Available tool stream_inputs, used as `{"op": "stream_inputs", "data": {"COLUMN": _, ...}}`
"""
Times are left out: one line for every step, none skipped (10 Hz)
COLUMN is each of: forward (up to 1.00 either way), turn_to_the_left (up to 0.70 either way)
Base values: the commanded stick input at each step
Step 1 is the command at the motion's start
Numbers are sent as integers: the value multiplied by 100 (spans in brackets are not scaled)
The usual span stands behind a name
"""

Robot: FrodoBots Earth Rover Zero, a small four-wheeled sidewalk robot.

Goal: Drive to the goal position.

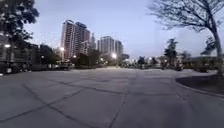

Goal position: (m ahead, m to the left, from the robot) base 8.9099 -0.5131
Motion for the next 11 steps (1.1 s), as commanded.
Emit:
{"op": "stream_inputs", "data": {"forward": 70, "turn_to_the_left": 0}}
{"op": "stream_inputs", "data": {"forward": 70, "turn_to_the_left": 0}}
{"op": "stream_inputs", "data": {"forward": 70, "turn_to_the_left": 0}}
{"op": "stream_inputs", "data": {"forward": 70, "turn_to_the_left": 0}}
{"op": "stream_inputs", "data": {"forward": 70, "turn_to_the_left": 0}}
{"op": "stream_inputs", "data": {"forward": 70, "turn_to_the_left": 0}}
{"op": "stream_inputs", "data": {"forward": 70, "turn_to_the_left": 0}}
{"op": "stream_inputs", "data": {"forward": 70, "turn_to_the_left": 0}}
{"op": "stream_inputs", "data": {"forward": 70, "turn_to_the_left": 0}}
{"op": "stream_inputs", "data": {"forward": 70, "turn_to_the_left": 0}}
{"op": "stream_inputs", "data": {"forward": 70, "turn_to_the_left": 0}}
